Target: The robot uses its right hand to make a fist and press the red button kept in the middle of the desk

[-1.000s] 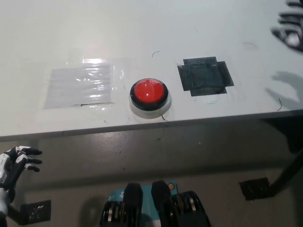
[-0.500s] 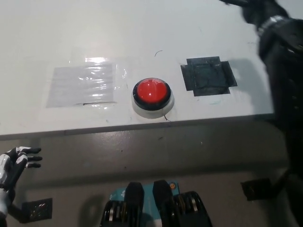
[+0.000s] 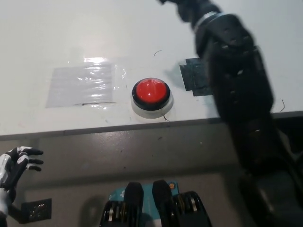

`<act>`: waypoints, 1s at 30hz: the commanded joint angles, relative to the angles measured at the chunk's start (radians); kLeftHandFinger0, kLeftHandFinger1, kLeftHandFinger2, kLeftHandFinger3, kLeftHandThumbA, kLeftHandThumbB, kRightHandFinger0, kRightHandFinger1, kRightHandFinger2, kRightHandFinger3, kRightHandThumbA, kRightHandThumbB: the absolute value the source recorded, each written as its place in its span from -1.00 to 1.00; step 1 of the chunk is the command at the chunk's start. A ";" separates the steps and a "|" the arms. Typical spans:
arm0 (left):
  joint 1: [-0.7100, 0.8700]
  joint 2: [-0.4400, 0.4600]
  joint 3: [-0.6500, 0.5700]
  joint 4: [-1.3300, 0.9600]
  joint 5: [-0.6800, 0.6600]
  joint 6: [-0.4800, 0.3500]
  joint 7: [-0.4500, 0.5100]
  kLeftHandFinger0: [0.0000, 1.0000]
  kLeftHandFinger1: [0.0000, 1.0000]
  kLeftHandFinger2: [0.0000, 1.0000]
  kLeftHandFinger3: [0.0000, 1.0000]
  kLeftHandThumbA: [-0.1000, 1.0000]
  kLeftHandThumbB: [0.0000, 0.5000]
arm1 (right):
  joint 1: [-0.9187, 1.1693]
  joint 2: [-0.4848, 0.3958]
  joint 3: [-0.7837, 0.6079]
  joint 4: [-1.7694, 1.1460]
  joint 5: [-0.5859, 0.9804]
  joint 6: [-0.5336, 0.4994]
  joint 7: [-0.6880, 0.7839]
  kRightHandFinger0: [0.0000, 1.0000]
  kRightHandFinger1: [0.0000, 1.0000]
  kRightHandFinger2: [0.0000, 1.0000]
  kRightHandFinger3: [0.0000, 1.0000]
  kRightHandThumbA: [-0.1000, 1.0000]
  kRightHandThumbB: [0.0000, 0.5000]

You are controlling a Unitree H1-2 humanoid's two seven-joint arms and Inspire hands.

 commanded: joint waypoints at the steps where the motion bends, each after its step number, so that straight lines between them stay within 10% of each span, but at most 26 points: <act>1: -0.016 0.018 -0.001 -0.026 -0.011 -0.015 -0.009 -0.12 -0.09 0.04 -0.01 0.20 -0.88 | -0.024 0.046 0.009 0.030 -0.018 -0.126 0.034 -1.00 -1.00 -0.49 -0.60 0.26 -0.58; 30: -0.092 0.048 -0.003 -0.009 0.002 -0.007 -0.009 -0.08 -0.06 0.06 0.02 0.22 -0.94 | 0.244 0.103 -0.026 0.174 -0.010 -0.276 0.079 -1.00 -1.00 -0.55 -0.37 0.19 -0.76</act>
